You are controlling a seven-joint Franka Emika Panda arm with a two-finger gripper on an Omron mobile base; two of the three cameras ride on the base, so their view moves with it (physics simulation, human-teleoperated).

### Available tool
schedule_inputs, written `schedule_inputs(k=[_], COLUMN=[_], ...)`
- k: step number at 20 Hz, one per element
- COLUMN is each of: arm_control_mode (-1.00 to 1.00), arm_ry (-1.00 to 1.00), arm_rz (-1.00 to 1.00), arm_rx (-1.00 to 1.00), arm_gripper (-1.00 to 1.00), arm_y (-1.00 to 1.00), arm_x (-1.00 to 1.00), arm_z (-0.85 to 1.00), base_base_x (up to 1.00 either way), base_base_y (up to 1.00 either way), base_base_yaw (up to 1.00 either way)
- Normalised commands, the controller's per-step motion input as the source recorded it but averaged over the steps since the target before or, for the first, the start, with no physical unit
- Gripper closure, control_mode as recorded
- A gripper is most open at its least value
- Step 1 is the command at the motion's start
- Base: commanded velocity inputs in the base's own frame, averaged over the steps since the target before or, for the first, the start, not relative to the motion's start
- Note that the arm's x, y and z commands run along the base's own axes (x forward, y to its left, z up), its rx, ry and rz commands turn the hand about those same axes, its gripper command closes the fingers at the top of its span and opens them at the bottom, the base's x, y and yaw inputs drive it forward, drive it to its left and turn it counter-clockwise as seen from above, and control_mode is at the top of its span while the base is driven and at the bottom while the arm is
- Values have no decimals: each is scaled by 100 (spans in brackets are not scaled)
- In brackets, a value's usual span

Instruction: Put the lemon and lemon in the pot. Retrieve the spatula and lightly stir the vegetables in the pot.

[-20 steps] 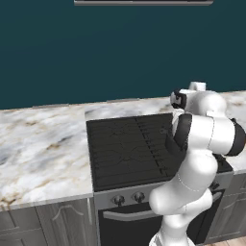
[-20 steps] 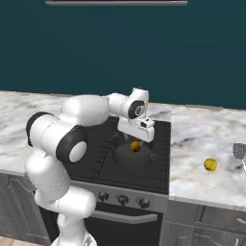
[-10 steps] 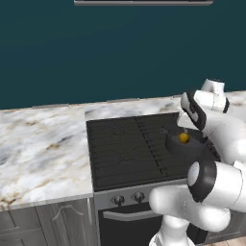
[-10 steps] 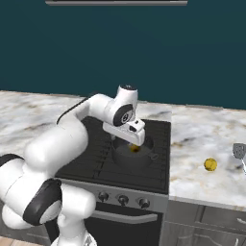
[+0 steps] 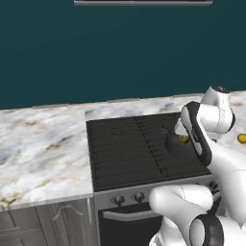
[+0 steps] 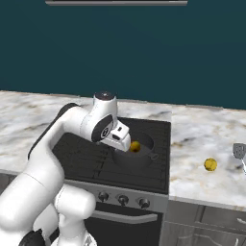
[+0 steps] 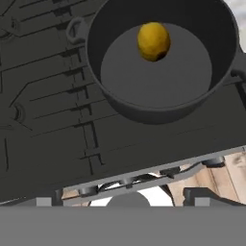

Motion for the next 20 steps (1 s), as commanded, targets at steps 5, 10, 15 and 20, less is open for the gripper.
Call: schedule_inputs(k=[5, 10, 15, 20], arm_control_mode=[-100, -100, -100, -100], arm_ry=[-5, -4, -3, 0], arm_rz=[8, 9, 2, 0], arm_rx=[-3, -5, -2, 0], arm_gripper=[-100, -100, -100, -100], arm_y=[6, 20, 6, 0], arm_x=[-29, -38, -7, 0], arm_z=[23, 30, 10, 0], base_base_x=[0, 0, 0, 0], base_base_y=[0, 0, 0, 0], base_base_yaw=[0, 0, 0, 0])
